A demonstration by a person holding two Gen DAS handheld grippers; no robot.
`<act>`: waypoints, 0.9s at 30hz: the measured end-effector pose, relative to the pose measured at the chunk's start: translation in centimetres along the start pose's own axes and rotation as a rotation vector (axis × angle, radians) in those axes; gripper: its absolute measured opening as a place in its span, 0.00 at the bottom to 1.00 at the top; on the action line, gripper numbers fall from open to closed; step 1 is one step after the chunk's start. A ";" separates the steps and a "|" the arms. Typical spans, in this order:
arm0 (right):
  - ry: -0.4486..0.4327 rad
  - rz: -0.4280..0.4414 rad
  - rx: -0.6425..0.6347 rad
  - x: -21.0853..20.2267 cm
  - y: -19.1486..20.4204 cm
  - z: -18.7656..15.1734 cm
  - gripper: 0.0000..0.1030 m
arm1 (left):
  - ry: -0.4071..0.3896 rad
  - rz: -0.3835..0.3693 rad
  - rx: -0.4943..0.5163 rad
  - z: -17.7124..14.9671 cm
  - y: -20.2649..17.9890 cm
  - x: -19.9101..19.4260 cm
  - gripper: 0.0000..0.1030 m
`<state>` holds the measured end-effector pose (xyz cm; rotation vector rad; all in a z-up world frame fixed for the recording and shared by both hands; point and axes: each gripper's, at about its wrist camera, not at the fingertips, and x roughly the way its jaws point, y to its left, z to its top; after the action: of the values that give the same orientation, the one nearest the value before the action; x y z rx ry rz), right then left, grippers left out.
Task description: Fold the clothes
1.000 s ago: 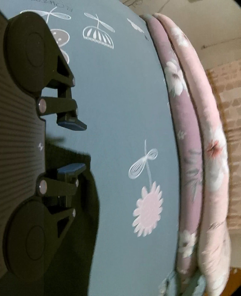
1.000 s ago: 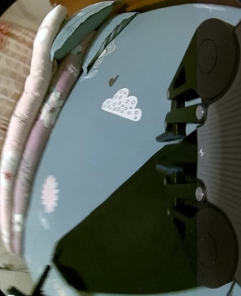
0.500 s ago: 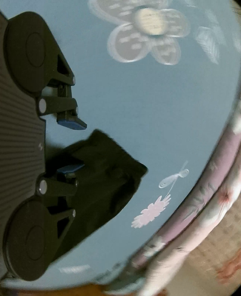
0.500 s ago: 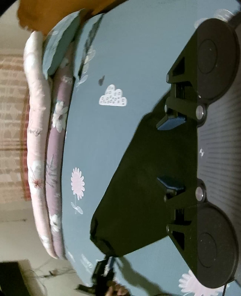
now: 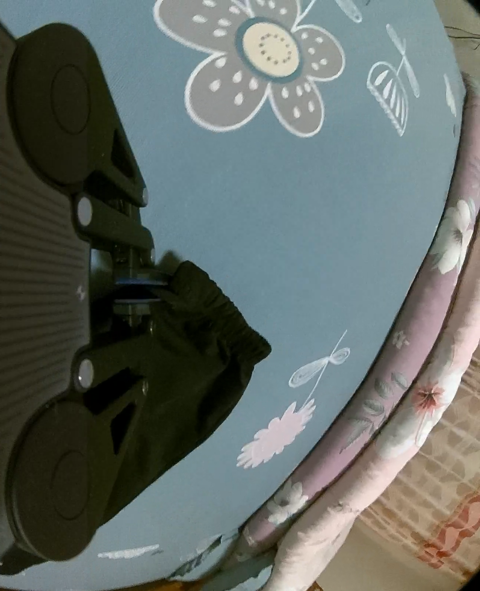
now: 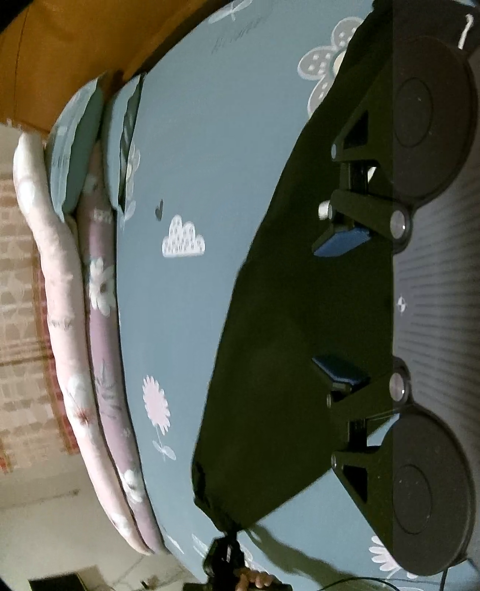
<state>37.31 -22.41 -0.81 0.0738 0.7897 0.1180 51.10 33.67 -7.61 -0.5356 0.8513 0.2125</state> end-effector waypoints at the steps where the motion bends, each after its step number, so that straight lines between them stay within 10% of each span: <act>1: 0.000 -0.009 0.008 -0.2 -0.4 -0.1 0.64 | 0.004 0.008 0.015 0.0 -0.1 0.0 0.05; 14: -0.010 -0.333 0.103 -3.3 -12.4 -1.6 0.64 | -0.014 0.183 0.354 -2.6 -3.8 -4.7 0.19; 20: 0.043 -0.462 0.203 -1.9 -21.3 -3.1 0.64 | -0.007 0.143 0.438 -4.6 -7.4 -6.1 0.20; 27: 0.100 -0.323 0.061 1.1 -24.5 -3.3 0.64 | 0.051 0.050 0.553 -8.1 -13.0 -5.2 0.23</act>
<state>37.59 -46.47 -6.60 -0.0029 0.8951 -0.2092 47.41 18.57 -3.23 -0.0023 0.9278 0.0032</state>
